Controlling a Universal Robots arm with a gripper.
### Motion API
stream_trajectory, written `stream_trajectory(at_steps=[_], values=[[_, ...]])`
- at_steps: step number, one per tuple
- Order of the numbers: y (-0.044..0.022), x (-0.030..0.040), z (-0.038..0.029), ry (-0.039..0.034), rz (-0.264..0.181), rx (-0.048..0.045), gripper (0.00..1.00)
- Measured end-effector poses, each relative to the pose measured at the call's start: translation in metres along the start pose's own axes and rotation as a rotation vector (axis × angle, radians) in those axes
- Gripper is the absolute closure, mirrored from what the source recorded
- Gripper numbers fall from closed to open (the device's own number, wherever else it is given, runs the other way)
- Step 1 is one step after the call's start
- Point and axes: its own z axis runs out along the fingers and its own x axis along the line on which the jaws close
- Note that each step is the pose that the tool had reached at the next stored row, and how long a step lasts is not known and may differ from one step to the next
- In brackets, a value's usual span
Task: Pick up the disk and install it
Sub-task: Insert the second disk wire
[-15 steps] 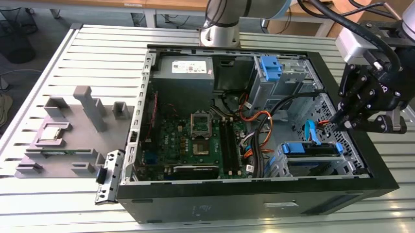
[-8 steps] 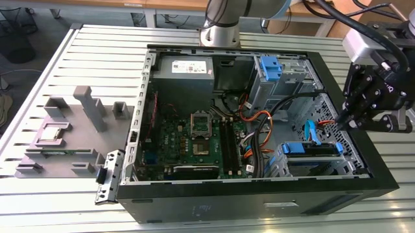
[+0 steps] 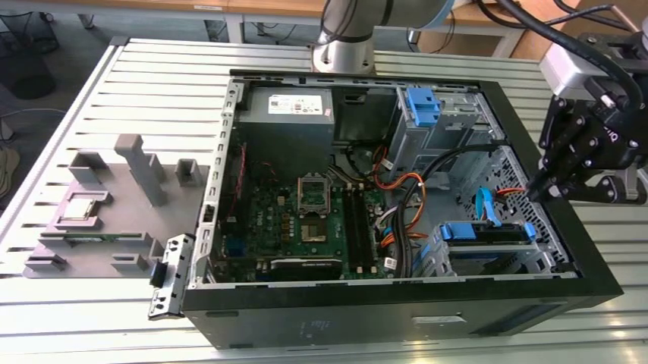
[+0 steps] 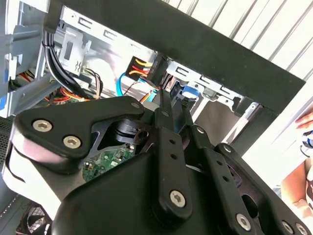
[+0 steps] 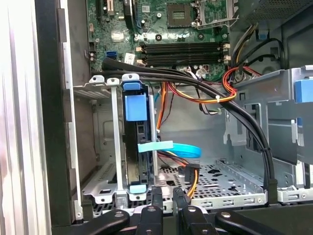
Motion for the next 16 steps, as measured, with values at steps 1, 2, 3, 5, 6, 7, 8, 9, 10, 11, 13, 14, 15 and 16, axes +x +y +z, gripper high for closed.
stream_trajectory(at_steps=[1,2,3,5,6,7,8,9,10,11,13,14,15,16], values=[[-0.0004,-0.0011,0.0002,-0.0001,0.0,0.0,0.76],[-0.0007,-0.0022,0.0004,0.0,0.0,0.0,0.76],[-0.0011,-0.0034,0.0006,0.0,0.0,0.0,0.76],[-0.002,-0.0054,0.001,0.0,0.0,0.0,0.76],[-0.0024,-0.0064,0.0011,0.0001,0.0,0.0,0.76],[-0.0028,-0.0074,0.0013,0.0,0.0,0.0,0.76],[-0.0031,-0.0085,0.0015,0.0,0.0,0.0,0.76],[-0.0035,-0.0093,0.0017,0.0,0.0,0.0,0.76],[-0.0039,-0.0101,0.002,-0.0001,0.0,0.0,0.76],[-0.0045,-0.0108,0.0023,0.0,0.0,0.0,0.76],[-0.0064,-0.012,0.0033,-0.0002,0.0,-0.0002,0.76],[-0.0076,-0.0127,0.0037,-0.0001,0.0,-0.0005,0.76],[-0.0088,-0.0135,0.0041,0.0001,0.0,-0.0009,0.76],[-0.0099,-0.0142,0.0045,0.0002,0.0,-0.0012,0.76]])
